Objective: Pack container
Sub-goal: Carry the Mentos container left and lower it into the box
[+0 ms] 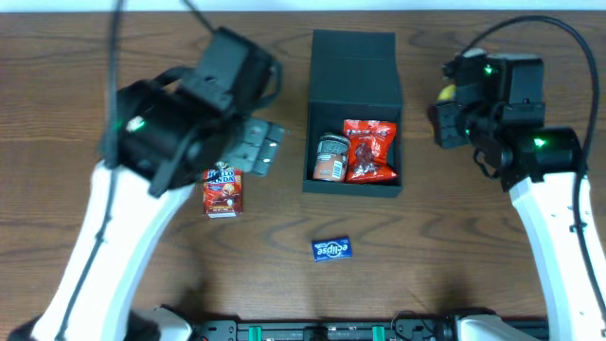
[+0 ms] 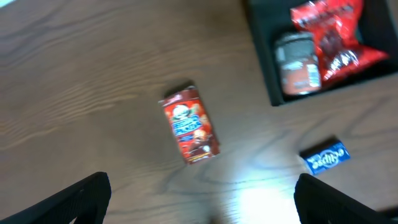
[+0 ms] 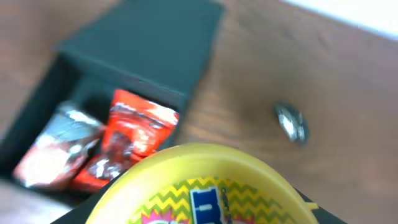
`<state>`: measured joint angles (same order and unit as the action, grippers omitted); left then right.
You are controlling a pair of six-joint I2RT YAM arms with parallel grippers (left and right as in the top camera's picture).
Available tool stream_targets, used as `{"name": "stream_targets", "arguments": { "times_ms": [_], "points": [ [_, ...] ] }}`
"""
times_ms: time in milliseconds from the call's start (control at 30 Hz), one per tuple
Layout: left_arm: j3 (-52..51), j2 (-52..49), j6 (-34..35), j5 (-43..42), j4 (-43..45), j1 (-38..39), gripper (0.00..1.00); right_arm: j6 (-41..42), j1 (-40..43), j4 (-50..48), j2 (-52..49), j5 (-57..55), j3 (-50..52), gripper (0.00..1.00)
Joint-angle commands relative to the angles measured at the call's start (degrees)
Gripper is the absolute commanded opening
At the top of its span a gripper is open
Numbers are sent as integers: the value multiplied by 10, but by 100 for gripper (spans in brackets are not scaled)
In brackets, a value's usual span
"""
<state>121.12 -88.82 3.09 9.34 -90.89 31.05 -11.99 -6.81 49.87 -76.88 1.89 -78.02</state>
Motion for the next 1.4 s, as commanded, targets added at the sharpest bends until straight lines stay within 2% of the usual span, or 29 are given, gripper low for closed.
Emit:
{"name": "stream_targets", "arguments": {
  "times_ms": [0, 100, 333, 567, 667, 900, 1367],
  "points": [
    [-2, 50, 32, 24, -9, -23, 95, -150, -40, 22, -10, 29, -57, 1],
    [-2, 76, 38, 24, -23, -43, 95, -262, -71, 59, -49, 110, -110, 1],
    [-2, 89, 38, 23, -59, -49, 95, -328, -96, 122, -201, 160, -257, 1],
    [-2, 89, 38, 13, -59, -49, 95, -411, -112, 312, -454, 135, -499, 1],
    [-2, 89, 38, 12, -59, -49, 95, -414, -124, 369, -543, 124, -585, 1],
    [-2, 89, 38, 12, -59, -49, 95, -428, -165, 424, -610, 34, -602, 1],
    [-3, 89, 38, 3, -59, -49, 95, -483, -200, 396, -614, -79, -602, 1]
  ]
}}
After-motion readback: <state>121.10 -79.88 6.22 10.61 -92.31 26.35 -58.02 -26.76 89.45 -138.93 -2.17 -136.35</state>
